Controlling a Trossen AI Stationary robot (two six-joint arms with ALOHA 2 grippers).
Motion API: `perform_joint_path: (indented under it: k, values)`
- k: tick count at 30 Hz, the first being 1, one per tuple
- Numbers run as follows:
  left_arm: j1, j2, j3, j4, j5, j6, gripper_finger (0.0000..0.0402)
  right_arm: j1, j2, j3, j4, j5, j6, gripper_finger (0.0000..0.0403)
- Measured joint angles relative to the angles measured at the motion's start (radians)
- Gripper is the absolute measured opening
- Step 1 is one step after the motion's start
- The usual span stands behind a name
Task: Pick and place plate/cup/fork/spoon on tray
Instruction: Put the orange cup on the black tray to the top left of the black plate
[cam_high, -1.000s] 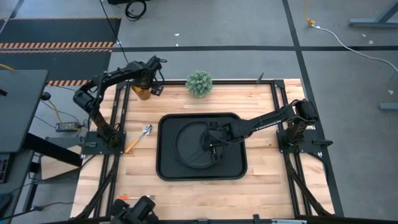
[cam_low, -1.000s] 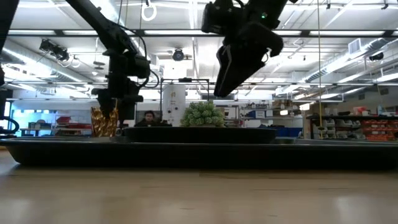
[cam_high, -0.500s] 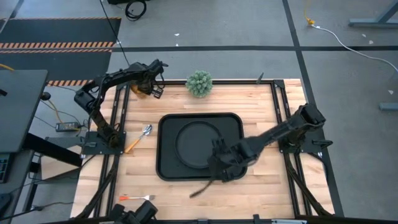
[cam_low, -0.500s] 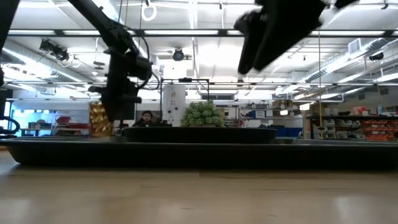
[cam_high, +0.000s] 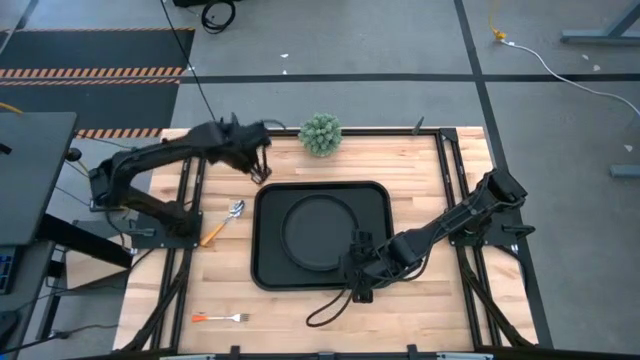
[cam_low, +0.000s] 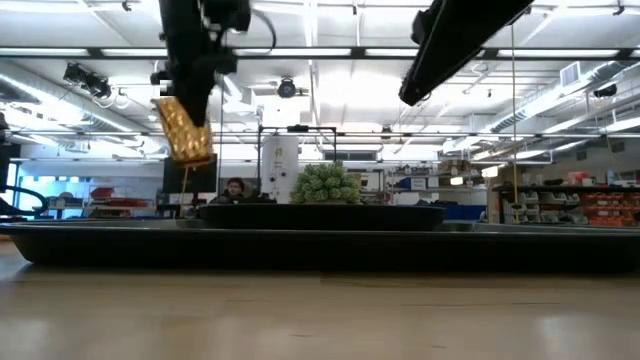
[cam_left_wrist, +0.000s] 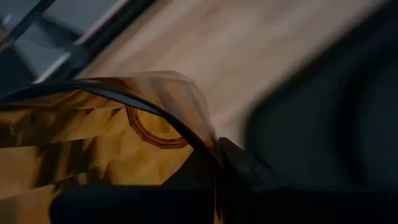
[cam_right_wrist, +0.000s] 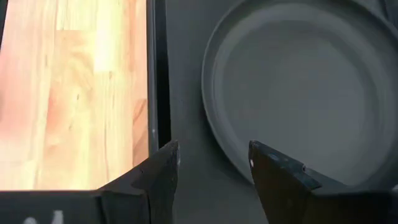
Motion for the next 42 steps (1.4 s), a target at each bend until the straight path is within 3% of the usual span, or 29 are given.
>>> perform_joint_path:
  k: [5,11,16,19,32,37,42]
  values:
    - [-0.181,-0.005,0.000,0.001,0.002,-0.088,0.0016,0.023,0.000,0.000,-0.007,0.001,0.095,0.0201]
    - [-0.327,0.096,-0.001,0.040,-0.013,-0.079,0.0015,0.045,0.001,0.000,0.032,0.007,0.156,0.0198]
    - [-0.435,0.204,-0.001,0.083,-0.012,0.053,0.0016,0.063,0.001,0.000,0.079,0.049,0.179,0.0197]
    - [-0.478,0.249,-0.001,0.074,0.047,0.195,0.0021,0.074,0.001,0.000,0.097,0.061,0.178,0.0197]
    - [-0.465,0.260,-0.001,0.019,0.146,0.462,0.0020,0.109,0.001,0.000,0.103,0.096,0.193,0.0197]
    - [-0.456,0.260,-0.001,-0.010,0.202,0.606,0.0023,0.109,0.001,0.000,0.103,0.047,0.186,0.0197]
    - [-0.457,0.260,-0.001,0.008,0.150,0.548,0.0024,0.109,0.002,0.000,0.103,0.040,0.188,0.0197]
